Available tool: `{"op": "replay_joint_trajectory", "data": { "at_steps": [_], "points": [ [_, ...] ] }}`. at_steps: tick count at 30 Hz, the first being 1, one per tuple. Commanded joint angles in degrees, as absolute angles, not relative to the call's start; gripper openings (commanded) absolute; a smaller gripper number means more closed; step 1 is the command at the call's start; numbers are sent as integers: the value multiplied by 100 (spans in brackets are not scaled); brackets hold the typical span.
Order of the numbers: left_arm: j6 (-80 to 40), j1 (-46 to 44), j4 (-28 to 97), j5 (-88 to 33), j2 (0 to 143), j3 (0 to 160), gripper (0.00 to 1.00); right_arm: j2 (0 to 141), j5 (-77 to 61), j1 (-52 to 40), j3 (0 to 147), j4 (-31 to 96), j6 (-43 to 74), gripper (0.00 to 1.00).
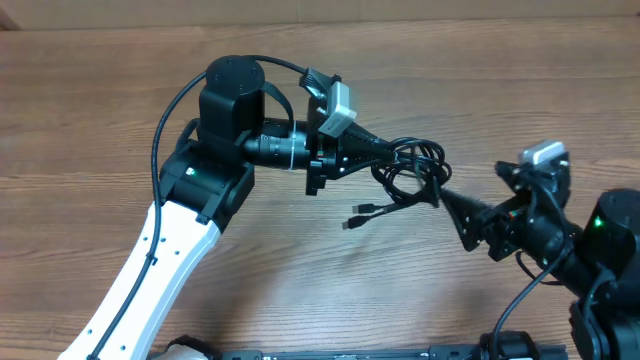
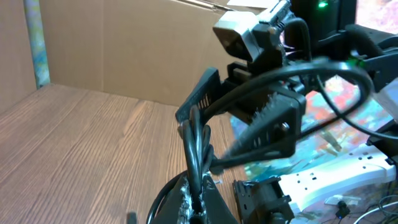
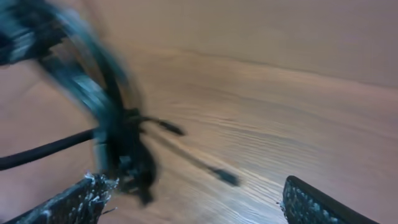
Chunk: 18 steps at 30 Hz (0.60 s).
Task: Untangle cables
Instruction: 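Move the right gripper toward the hanging cables and grasp a loop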
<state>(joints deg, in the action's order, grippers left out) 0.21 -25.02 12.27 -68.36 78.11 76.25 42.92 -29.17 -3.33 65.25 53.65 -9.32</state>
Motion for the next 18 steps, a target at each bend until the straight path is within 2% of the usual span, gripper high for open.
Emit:
{"op": "replay_joint_trajectory", "data": {
  "at_steps": [1, 4, 6, 7, 9, 12, 14, 18],
  "points": [
    [128, -2515, 1173, -7063, 7660, 7743, 4, 4473, -4294, -316, 6672, 5363, -1747, 88],
    [130, -2532, 1175, -7061, 7675, 7743, 4, 4611, -5087, -316, 6672, 5349, -2102, 87],
    [132, -2571, 1173, -7059, 7688, 7743, 4, 4681, -5459, -316, 6672, 5288, -2156, 82],
    [132, -2611, 1170, -7061, 7703, 7743, 4, 4724, -5660, -316, 6672, 5227, -2152, 75],
    [137, -2727, 1151, -7057, 7734, 7743, 4, 4790, -5811, -316, 6672, 5159, -2150, 57],
    [156, -2908, 1105, -6965, 7771, 7743, 4, 4880, -5811, -314, 6672, 5131, -2139, 12],
    [154, -2902, 1125, -6827, 7771, 7743, 4, 4884, -5745, -314, 6672, 5127, -2104, 4],
    [152, -2836, 1219, -6508, 7771, 7743, 4, 4884, -5413, -314, 6674, 5002, -1697, 4]
  ]
}}
